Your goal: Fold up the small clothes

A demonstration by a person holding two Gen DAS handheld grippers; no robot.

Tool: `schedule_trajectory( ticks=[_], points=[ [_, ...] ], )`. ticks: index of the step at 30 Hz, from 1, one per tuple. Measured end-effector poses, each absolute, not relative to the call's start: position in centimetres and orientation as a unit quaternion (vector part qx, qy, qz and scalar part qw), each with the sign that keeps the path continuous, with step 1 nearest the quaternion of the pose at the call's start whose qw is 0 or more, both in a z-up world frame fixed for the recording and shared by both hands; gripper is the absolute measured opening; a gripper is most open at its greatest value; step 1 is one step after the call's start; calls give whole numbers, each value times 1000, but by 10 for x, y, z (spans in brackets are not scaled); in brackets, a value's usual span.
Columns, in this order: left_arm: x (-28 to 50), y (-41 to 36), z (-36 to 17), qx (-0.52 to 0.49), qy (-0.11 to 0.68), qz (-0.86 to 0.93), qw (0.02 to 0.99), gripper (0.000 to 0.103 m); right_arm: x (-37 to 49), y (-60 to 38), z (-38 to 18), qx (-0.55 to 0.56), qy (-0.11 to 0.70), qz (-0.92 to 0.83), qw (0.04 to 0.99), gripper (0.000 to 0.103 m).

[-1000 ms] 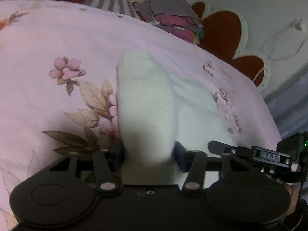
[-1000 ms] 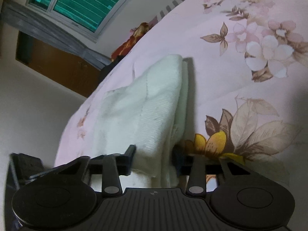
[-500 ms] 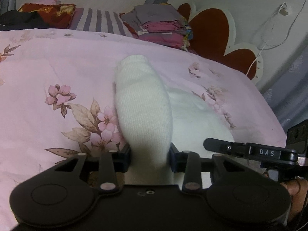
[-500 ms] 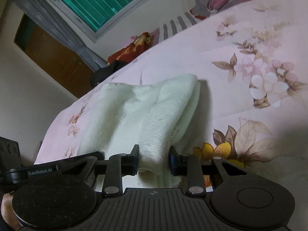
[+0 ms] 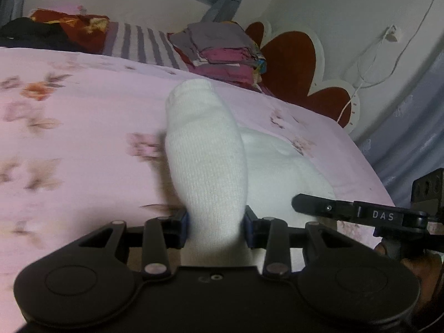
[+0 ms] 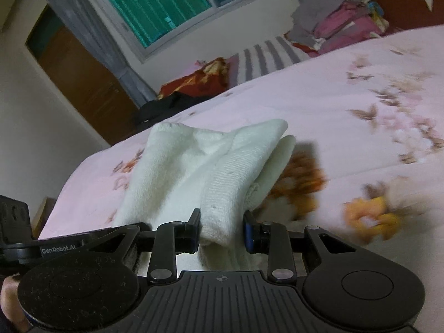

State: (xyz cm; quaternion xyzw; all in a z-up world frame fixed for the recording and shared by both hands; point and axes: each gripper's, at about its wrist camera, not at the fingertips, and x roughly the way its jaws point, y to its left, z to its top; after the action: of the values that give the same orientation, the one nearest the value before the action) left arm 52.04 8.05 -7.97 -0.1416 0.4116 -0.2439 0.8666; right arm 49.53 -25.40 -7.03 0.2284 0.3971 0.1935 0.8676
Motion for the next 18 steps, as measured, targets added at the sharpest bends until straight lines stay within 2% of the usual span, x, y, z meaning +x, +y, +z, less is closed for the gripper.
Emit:
schedule_trajectory(
  ticks=[10,15,17,18],
  points=[
    [494,231,-66,-135,411,-200,879,36,495,-101,-73,229,401,251,851,29],
    [494,289,-82,-144,432,-186,871,37,502,-31,-91,240,420,269,833,29],
    [498,305,-102,-154,455,-176,859,42,508,-11,-105,241,434,270,825,29],
    [499,310,-112,-157,461,-171,857,52,511,-3,-114,237,443,267,823,29]
  ],
)
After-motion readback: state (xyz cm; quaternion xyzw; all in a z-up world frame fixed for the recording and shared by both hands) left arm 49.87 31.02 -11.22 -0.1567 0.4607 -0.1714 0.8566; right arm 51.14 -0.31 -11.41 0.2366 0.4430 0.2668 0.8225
